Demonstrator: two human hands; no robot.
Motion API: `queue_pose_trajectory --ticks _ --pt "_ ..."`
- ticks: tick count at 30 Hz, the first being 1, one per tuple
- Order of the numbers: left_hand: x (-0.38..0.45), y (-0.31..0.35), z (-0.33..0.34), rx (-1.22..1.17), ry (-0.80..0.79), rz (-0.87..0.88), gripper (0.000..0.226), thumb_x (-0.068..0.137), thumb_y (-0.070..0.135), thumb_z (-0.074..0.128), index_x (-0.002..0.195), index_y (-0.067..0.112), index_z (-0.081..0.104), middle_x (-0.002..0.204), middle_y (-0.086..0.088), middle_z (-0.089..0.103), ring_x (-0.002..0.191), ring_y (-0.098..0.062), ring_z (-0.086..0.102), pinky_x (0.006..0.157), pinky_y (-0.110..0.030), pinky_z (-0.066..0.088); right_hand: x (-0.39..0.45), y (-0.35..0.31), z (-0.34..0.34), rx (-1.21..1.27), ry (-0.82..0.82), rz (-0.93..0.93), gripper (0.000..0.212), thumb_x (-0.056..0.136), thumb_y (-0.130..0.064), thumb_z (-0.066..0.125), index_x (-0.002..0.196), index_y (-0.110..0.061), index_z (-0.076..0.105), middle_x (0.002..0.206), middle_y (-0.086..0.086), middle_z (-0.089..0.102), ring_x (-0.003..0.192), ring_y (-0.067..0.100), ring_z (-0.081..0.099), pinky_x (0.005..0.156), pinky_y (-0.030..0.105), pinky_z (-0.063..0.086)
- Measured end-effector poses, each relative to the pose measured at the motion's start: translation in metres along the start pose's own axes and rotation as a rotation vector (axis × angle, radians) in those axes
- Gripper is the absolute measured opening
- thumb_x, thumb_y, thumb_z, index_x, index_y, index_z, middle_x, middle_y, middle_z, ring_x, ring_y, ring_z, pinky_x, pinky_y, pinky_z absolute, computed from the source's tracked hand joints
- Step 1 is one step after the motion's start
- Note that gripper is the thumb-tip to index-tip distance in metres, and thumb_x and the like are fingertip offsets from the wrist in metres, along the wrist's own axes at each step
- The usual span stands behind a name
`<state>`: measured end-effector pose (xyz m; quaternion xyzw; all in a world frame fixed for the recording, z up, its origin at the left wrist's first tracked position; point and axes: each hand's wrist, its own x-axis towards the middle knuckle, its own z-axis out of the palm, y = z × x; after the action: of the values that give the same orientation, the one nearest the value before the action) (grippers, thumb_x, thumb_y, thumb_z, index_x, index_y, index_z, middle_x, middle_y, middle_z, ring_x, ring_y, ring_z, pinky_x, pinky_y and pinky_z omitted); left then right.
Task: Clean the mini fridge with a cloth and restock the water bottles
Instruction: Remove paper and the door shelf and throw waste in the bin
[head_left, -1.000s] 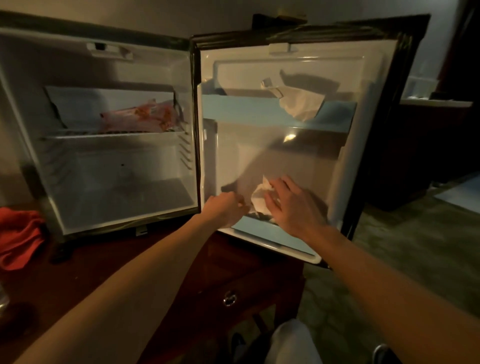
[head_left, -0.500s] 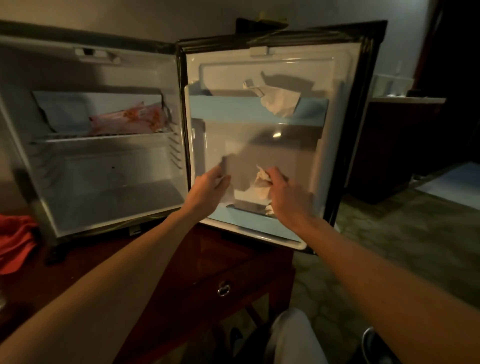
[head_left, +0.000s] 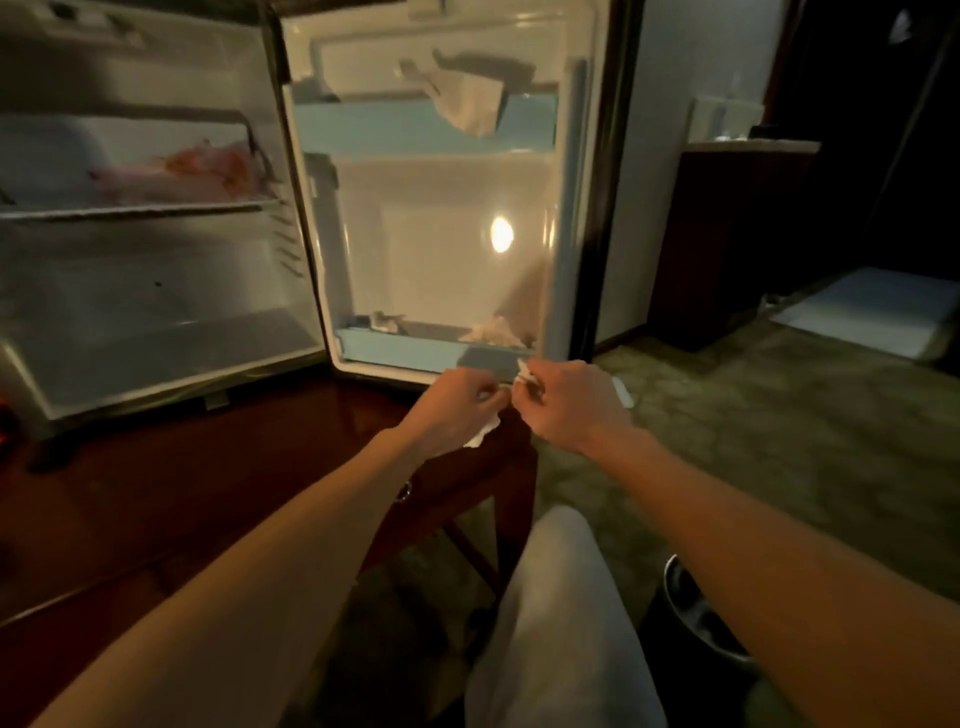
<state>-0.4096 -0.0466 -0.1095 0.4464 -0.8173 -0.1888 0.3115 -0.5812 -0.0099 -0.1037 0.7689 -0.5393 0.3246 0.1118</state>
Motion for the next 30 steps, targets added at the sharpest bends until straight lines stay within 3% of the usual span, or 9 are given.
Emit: queue_pose_trajectory --ticks 4,7,10,13,16,20,24,27,30 --pt "-0.003 0.012 0.055 0.032 -0.123 -0.041 0.039 0.097 0.029 0.051 0.064 0.007 0.055 0.057 -0.002 0.055 0.053 -0.015 0.049 0.053 -0.028 0.034 -0.038 0.040 0.009 -0.027 -0.075 0.122 0.023 0.089 -0.036 0.051 0.075 -0.018 0.054 0.070 0.007 0.063 0.067 0.030 0.061 0.057 0.030 0.037" --pt "0.004 0.024 0.096 0.013 -0.192 -0.063 0.037 0.099 0.029 0.050 0.062 0.026 0.054 0.067 0.004 0.060 0.067 -0.013 0.058 0.060 -0.029 0.040 -0.062 0.071 0.011 -0.066 -0.200 0.222 0.024 0.091 -0.043 0.043 0.074 -0.026 0.046 0.069 -0.003 0.053 0.068 0.022 0.058 0.062 0.034 0.048" --pt "0.012 0.036 0.137 -0.043 -0.251 -0.074 0.036 0.100 0.033 0.050 0.064 0.033 0.054 0.067 0.014 0.059 0.065 -0.003 0.057 0.060 -0.020 0.041 -0.088 0.106 0.011 -0.031 -0.240 0.344 0.027 0.092 -0.047 0.040 0.076 -0.026 0.046 0.073 -0.004 0.055 0.070 0.018 0.055 0.062 0.031 0.041" --pt "0.026 0.047 0.186 -0.027 -0.325 -0.074 0.035 0.098 0.039 0.050 0.067 0.023 0.056 0.069 0.006 0.063 0.070 -0.015 0.062 0.065 -0.035 0.047 -0.125 0.148 0.013 -0.026 -0.229 0.512 0.030 0.097 -0.039 0.038 0.080 -0.019 0.054 0.082 0.003 0.064 0.073 0.022 0.056 0.064 0.033 0.038" --pt "0.045 0.059 0.235 0.017 -0.409 -0.091 0.034 0.099 0.039 0.043 0.076 0.018 0.056 0.076 0.003 0.061 0.081 -0.024 0.061 0.070 -0.038 0.046 -0.164 0.191 0.016 -0.021 -0.205 0.680 0.034 0.100 -0.033 0.034 0.086 -0.014 0.058 0.090 0.007 0.062 0.083 0.028 0.057 0.071 0.035 0.042" --pt "0.067 0.073 0.301 0.017 -0.561 -0.036 0.018 0.100 0.013 0.039 0.096 0.005 0.054 0.111 -0.019 0.056 0.101 -0.038 0.055 0.088 -0.049 0.044 -0.221 0.256 0.029 -0.037 -0.323 0.861 0.031 0.102 -0.032 0.036 0.097 -0.011 0.058 0.099 0.005 0.053 0.091 0.023 0.051 0.082 0.038 0.045" --pt "0.085 0.080 0.372 0.008 -0.671 -0.081 0.011 0.099 0.019 0.037 0.098 0.010 0.045 0.115 -0.020 0.054 0.105 -0.037 0.053 0.088 -0.043 0.044 -0.265 0.306 0.042 -0.019 -0.378 1.046 0.025 0.098 -0.019 0.049 0.118 -0.011 0.060 0.116 0.011 0.052 0.105 0.029 0.054 0.092 0.040 0.047" --pt "0.092 0.074 0.423 0.040 -0.748 -0.116 0.027 0.095 0.014 0.048 0.121 0.005 0.045 0.128 -0.016 0.044 0.114 -0.034 0.049 0.095 -0.040 0.042 -0.281 0.336 0.054 0.035 -0.332 1.195 0.028 0.093 -0.013 0.056 0.121 -0.015 0.060 0.116 0.008 0.057 0.103 0.026 0.058 0.080 0.031 0.044" --pt "0.099 0.060 0.462 0.077 -0.794 -0.151 0.039 0.094 0.016 0.056 0.131 0.011 0.046 0.132 -0.012 0.036 0.116 -0.032 0.051 0.101 -0.040 0.045 -0.288 0.366 0.076 0.136 -0.247 1.345 0.018 0.090 -0.012 0.059 0.106 -0.018 0.063 0.103 0.006 0.064 0.088 0.020 0.060 0.068 0.028 0.045"
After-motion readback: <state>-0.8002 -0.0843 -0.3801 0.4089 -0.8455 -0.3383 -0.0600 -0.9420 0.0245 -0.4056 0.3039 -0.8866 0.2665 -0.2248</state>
